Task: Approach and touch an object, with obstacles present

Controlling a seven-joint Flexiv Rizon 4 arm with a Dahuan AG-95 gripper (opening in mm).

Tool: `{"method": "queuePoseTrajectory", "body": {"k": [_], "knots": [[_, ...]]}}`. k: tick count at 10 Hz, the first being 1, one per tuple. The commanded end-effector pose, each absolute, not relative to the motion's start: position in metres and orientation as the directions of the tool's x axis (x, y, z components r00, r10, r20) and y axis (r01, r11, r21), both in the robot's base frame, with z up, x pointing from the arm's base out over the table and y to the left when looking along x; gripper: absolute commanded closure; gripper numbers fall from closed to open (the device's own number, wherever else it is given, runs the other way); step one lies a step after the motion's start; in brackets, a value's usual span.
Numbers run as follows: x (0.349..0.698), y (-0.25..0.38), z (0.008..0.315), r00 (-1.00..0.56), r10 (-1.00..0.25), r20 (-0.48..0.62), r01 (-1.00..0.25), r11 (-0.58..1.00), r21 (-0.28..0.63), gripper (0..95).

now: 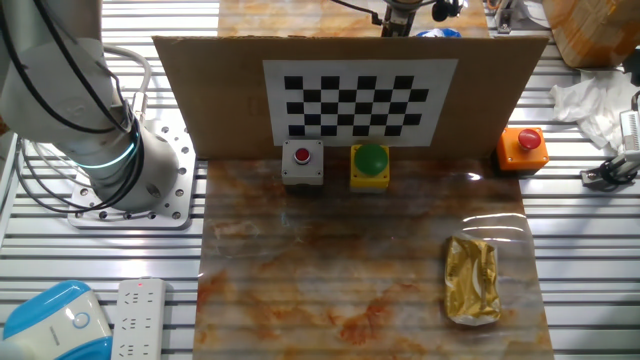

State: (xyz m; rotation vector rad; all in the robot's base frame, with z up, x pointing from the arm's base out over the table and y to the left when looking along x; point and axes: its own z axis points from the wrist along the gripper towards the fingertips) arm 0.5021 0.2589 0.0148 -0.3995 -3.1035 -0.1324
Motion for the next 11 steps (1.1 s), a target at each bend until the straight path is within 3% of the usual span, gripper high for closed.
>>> {"method": "queuePoseTrajectory", "body": {"k": [1, 11], "knots": [[0.502, 0.259, 0.016, -0.968, 0.251, 0.022, 0.252, 0.964, 0.081, 95.0], [0.483, 0.252, 0.064, -0.980, 0.195, 0.036, 0.198, 0.977, 0.084, 95.0]]}}
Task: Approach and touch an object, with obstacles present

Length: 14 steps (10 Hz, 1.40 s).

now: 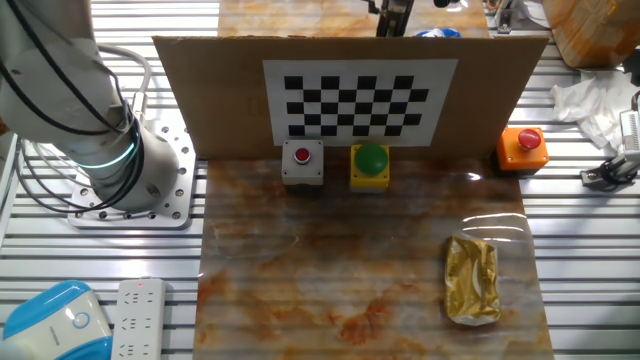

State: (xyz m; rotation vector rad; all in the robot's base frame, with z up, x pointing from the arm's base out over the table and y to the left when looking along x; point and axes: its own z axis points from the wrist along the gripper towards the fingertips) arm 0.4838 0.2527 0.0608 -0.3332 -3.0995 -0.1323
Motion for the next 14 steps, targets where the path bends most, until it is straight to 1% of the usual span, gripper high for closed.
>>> {"method": "queuePoseTrajectory", "body": {"k": [1, 3, 8, 14], "knots": [[0.482, 0.247, 0.069, -0.984, 0.175, 0.045, 0.179, 0.978, 0.105, 95.0], [0.479, 0.240, 0.078, -0.987, 0.146, 0.065, 0.153, 0.982, 0.109, 95.0], [0.471, 0.228, 0.097, -0.988, 0.128, 0.092, 0.140, 0.979, 0.149, 95.0], [0.467, 0.224, 0.103, -0.989, 0.103, 0.107, 0.118, 0.983, 0.142, 95.0]]}}
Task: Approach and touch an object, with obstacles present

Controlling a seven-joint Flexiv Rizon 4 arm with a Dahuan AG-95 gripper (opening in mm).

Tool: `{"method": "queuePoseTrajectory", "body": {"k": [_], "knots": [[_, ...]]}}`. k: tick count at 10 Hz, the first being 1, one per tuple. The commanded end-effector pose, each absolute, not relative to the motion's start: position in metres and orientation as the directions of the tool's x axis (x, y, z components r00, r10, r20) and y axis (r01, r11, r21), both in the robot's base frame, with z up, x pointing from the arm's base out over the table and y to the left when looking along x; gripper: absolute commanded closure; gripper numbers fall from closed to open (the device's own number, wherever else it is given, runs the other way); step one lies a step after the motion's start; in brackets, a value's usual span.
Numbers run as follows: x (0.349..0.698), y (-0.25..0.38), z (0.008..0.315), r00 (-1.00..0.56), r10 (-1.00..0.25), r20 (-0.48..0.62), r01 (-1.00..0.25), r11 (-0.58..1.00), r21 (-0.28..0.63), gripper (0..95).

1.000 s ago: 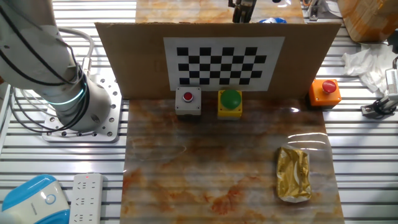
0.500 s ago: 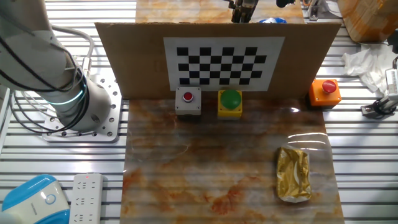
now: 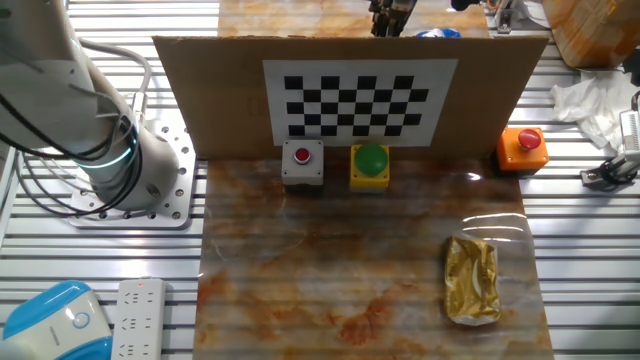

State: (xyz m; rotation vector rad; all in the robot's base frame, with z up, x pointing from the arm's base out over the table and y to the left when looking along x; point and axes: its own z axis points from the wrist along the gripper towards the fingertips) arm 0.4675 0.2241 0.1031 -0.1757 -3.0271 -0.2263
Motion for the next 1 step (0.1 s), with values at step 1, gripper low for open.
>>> {"method": "queuePoseTrajectory", "body": {"k": [1], "knots": [[0.4674, 0.2240, 0.1041, -0.990, 0.099, 0.104, 0.113, 0.983, 0.143, 95.0]]}}
